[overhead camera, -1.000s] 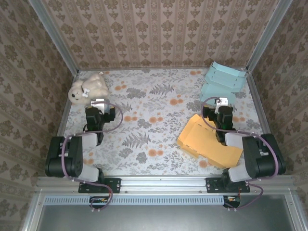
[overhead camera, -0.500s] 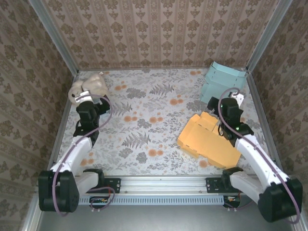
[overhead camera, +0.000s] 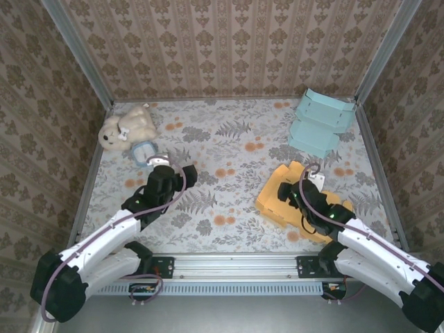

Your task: Fold the paper box

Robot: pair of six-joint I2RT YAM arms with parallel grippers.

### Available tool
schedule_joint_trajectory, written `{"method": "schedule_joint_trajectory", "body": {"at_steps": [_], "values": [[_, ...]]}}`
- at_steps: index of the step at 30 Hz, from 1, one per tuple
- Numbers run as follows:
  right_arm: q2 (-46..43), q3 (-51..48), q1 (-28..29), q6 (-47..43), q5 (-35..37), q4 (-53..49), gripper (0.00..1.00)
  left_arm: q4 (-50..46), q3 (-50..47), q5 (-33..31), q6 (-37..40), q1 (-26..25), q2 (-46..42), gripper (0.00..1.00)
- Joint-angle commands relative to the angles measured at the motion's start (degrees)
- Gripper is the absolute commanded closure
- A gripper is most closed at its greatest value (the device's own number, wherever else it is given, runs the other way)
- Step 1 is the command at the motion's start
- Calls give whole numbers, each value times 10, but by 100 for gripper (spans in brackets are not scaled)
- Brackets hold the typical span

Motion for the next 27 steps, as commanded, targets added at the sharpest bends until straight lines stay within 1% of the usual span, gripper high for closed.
{"method": "schedule_joint_trajectory", "body": {"at_steps": [1, 4, 8, 13, 17, 20, 23, 25, 27], "values": [[8, -40, 6, 24, -66, 16, 0, -4, -15, -21, -15, -21, -19, 0], [28, -56, 9, 26, -99, 36, 0, 2, -28, -24, -21, -35, -22, 0], [60, -67, 20, 33, -113, 66, 0, 12, -35, -36, -22, -51, -20, 0], [106, -77, 32, 72, -147, 144, 0, 13, -33, -46, -20, -69, -12, 0], [151, -70, 42, 112, -136, 198, 0, 11, -30, -52, -25, -78, -2, 0], [197, -64, 44, 152, -120, 258, 0, 10, -28, -55, -29, -85, 4, 0], [262, -40, 47, 187, -98, 315, 0, 3, -24, -64, -30, -89, 5, 0], [321, -12, 50, 206, -88, 354, 0, 0, -25, -72, -32, -91, 5, 0], [385, 25, 53, 213, -96, 397, 0, -3, -24, -74, -33, -91, 8, 0]]}}
